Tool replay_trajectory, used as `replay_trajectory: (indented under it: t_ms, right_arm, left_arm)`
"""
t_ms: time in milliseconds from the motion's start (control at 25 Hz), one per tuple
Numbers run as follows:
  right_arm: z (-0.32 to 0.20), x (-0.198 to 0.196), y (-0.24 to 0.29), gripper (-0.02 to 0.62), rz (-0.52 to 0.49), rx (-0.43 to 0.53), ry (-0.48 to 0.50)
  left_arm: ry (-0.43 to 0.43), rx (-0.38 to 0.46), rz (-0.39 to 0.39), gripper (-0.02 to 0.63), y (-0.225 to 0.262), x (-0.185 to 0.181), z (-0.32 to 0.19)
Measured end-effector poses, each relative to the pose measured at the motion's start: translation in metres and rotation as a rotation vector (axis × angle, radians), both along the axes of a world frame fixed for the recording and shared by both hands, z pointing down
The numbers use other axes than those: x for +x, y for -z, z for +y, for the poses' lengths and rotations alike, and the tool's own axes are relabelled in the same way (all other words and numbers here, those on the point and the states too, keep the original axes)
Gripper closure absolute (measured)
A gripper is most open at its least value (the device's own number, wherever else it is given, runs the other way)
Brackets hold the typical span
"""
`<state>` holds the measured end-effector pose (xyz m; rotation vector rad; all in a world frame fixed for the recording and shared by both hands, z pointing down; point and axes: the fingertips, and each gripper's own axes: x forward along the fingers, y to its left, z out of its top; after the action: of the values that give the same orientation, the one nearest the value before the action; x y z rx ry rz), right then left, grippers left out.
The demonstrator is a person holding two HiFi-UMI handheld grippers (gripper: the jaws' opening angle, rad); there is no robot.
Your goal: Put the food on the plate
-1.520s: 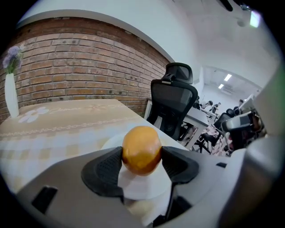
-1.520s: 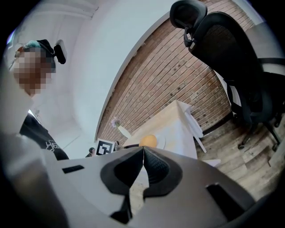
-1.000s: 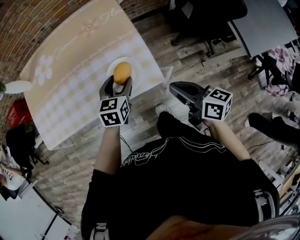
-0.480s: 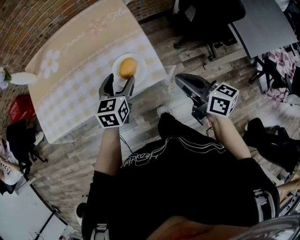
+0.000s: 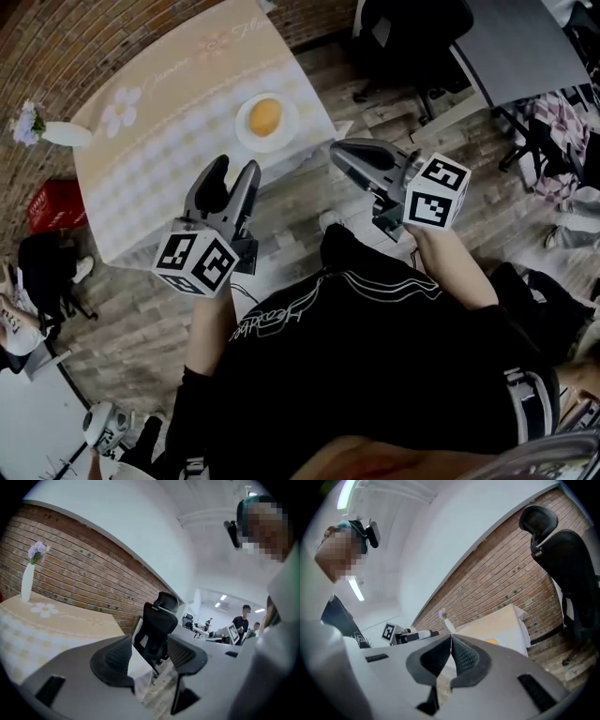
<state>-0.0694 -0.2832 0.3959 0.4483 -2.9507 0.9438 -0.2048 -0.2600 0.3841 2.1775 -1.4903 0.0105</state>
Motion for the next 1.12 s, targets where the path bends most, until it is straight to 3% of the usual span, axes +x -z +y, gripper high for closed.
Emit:
replay_trajectory:
  t_ms: [160,280,520,1120]
  right_arm:
    - [0.027,-0.006,0.021,0.598,-0.016,0.057,0.031]
    - [0.045,-0.007,0.028,0.598,-0.015,0.057,0.043]
    - [0.07,-0.003,0.04,0.599,-0.025,0.066,0.052]
    - [0.081,0.007,0.049,0.6,-0.023,0.08,0.052]
  left_arm:
    - [-0.043,0.028,0.071,0.473,0.025,0.015,0.034]
    - [-0.096,0.031,0.093,0.512,0.035,0.032,0.057]
    - [-0.153,0.046,0.04,0.58,0.051,0.053,0.079]
    - [-0.167,0.033,0.021,0.594,0.055,0.068,0.086]
